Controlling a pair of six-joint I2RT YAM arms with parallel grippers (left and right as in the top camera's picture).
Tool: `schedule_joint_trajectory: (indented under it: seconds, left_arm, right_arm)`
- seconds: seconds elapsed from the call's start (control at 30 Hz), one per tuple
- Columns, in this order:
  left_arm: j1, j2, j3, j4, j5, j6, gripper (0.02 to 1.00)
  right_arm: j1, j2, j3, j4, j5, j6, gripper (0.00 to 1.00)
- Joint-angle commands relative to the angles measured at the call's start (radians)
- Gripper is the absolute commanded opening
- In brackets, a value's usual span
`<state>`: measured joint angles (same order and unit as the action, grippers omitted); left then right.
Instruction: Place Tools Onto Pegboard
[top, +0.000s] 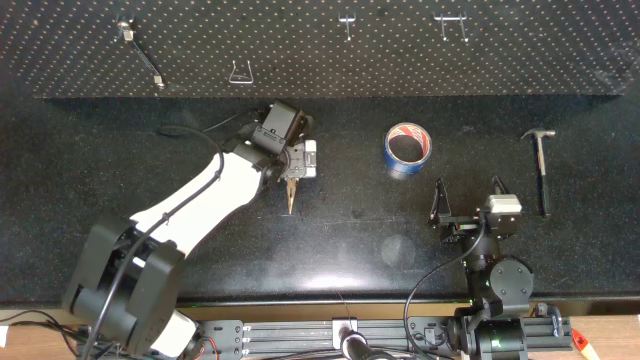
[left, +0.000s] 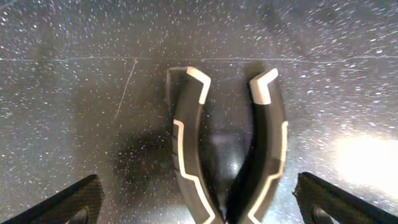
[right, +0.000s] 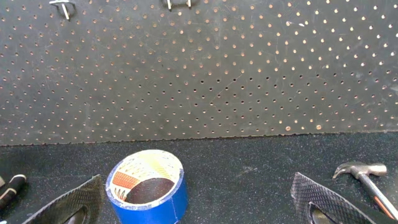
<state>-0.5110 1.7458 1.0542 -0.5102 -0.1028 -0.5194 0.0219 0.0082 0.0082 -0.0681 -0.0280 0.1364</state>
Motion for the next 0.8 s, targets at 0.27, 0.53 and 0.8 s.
schedule_joint_trajectory:
  seconds: [0.27, 0.53, 0.8]
  left_arm:
    - [-0.001, 0.024, 0.04, 0.005, 0.003, 0.065, 0.996]
    - [-0.027, 0.028, 0.045, 0.015, -0.02, 0.087, 0.996]
    - [-0.028, 0.081, 0.045, 0.04, -0.021, 0.052, 0.996]
  right_arm:
    - [0.008, -0.007, -0.004, -0.003, -0.002, -0.011, 0.976]
    - [0.008, -0.007, -0.004, -0.003, -0.002, -0.011, 0.976]
    - [0.008, -0.007, -0.004, -0.003, -0.002, -0.011, 0.976]
